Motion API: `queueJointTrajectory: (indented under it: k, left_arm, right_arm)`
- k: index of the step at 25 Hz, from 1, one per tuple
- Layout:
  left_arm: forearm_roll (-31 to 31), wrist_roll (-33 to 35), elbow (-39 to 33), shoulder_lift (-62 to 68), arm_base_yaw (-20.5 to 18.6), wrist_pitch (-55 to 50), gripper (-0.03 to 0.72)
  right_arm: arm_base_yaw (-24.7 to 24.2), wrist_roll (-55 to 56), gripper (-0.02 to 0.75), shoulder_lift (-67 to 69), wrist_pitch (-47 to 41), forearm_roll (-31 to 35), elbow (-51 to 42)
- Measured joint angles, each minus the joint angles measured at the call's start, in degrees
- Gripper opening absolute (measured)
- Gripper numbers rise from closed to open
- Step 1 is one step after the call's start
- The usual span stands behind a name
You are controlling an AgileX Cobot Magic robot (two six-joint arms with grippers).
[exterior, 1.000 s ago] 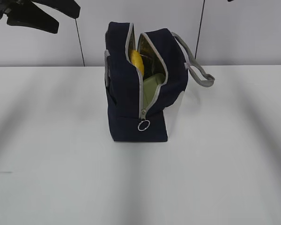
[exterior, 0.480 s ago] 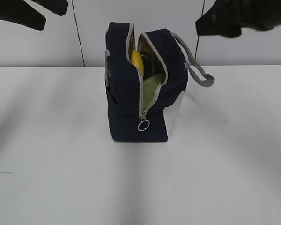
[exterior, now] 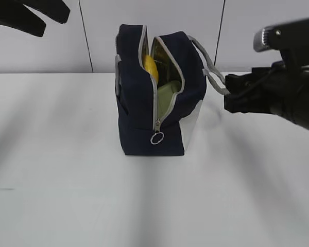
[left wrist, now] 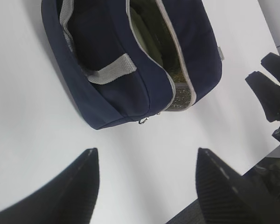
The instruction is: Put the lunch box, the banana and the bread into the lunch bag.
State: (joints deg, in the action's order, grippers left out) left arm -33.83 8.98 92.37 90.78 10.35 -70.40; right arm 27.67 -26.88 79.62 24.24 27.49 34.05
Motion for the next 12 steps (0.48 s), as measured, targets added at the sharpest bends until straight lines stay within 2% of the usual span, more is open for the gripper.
queueJointTrajectory:
  k: [4,7,12]
  left_arm:
    - [1.3,0.0,0.0,0.0,0.0,0.3,0.468]
    - [1.5,0.0,0.0,0.0,0.0,0.4,0.468]
    - [1.6,0.0,0.0,0.0,0.0,0.9,0.468]
  right_arm:
    - [0.0,12.3,0.426,0.4,7.5,-11.4,-5.2]
    - [0.0,17.1,0.426,0.4,8.9,-19.3,-5.9]
    - [0.2,21.5,0.426,0.4,8.5,-23.2,-6.0]
